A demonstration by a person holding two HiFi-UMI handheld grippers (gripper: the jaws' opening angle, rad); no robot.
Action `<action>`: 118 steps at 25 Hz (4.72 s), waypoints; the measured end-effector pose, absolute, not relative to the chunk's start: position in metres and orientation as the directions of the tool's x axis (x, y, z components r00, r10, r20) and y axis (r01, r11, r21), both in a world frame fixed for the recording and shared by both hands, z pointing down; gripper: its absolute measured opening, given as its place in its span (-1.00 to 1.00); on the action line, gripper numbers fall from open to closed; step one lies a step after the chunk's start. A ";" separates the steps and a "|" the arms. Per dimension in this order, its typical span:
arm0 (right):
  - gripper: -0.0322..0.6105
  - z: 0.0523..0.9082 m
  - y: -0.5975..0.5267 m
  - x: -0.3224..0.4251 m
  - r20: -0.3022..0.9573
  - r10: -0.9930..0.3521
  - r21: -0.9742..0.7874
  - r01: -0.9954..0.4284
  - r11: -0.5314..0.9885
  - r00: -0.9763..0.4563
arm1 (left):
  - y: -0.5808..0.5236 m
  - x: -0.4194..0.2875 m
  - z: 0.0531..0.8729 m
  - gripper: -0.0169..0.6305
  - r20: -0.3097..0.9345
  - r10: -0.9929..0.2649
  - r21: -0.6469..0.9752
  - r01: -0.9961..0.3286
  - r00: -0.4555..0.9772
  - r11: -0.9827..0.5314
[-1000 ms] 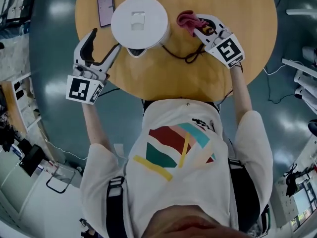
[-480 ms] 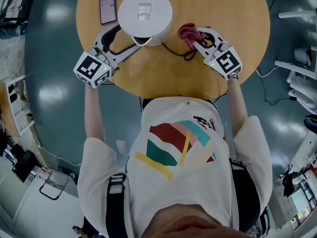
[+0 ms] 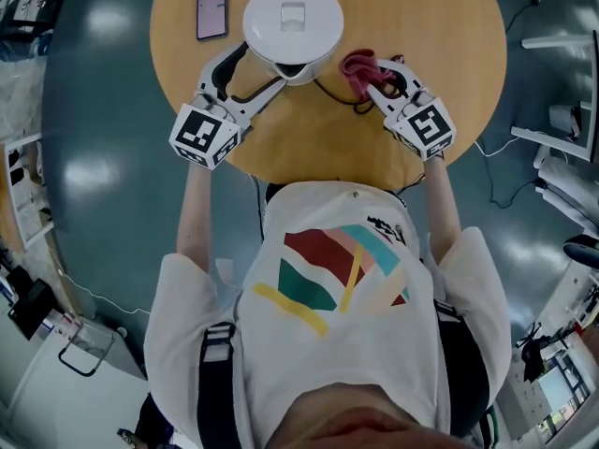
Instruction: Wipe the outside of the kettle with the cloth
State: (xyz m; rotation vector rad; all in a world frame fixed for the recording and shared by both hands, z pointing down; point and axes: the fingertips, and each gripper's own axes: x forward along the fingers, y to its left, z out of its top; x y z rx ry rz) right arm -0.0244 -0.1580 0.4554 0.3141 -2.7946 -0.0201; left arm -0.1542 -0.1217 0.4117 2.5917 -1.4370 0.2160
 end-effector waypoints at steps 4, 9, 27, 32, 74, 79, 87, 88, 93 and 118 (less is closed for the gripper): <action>-0.78 0.449 -0.149 -0.023 0.300 -0.228 0.042 -0.226 0.973 -0.926 | -0.120 -0.133 0.410 0.25 0.215 -0.920 0.083 -0.944 0.329 -0.319; -0.78 0.440 -0.134 -0.021 0.264 -0.267 0.021 -0.271 0.962 -0.927 | -0.123 -0.111 0.406 0.25 0.205 -0.975 0.071 -0.994 0.091 -0.078; -0.78 0.457 -0.118 0.018 0.258 -0.333 -0.044 -0.356 0.934 -0.907 | -0.129 -0.134 0.405 0.25 0.160 -0.908 -0.045 -0.916 0.387 -0.398; -0.78 0.453 -0.119 0.014 0.262 -0.338 -0.032 -0.358 0.933 -0.904 | -0.136 -0.132 0.408 0.27 0.148 -0.822 0.055 -0.835 0.549 -0.548; -0.78 0.407 -0.145 0.028 0.112 -0.619 -0.136 -0.629 0.766 -0.778 | -0.142 -0.066 0.392 0.26 0.122 -0.983 0.268 -0.958 0.138 -0.101; -0.78 0.384 -0.122 0.000 0.046 -0.604 -0.123 -0.605 0.787 -0.796 | -0.113 -0.134 0.393 0.26 0.116 -0.993 0.102 -0.995 0.023 -0.011; -0.78 0.360 -0.119 -0.069 -0.033 -0.735 -0.173 -0.720 0.672 -0.677 | -0.102 -0.182 0.386 -0.06 0.139 -0.979 -0.044 -0.986 0.152 -0.160; -0.78 0.360 -0.121 -0.079 -0.033 -0.762 -0.170 -0.747 0.642 -0.647 | -0.100 -0.188 0.385 -0.12 0.140 -0.974 -0.046 -0.981 0.178 -0.186; -0.78 0.371 -0.144 -0.117 0.007 -0.928 -0.153 -0.918 0.367 -0.372 | -0.084 -0.241 0.388 -0.54 0.158 -0.961 -0.124 -0.961 0.228 -0.248; -0.78 0.380 -0.160 -0.117 0.062 -0.998 0.015 -1.000 -0.016 0.017 | -0.108 -0.285 0.441 -0.55 0.313 -0.872 -0.135 -0.891 0.376 -0.433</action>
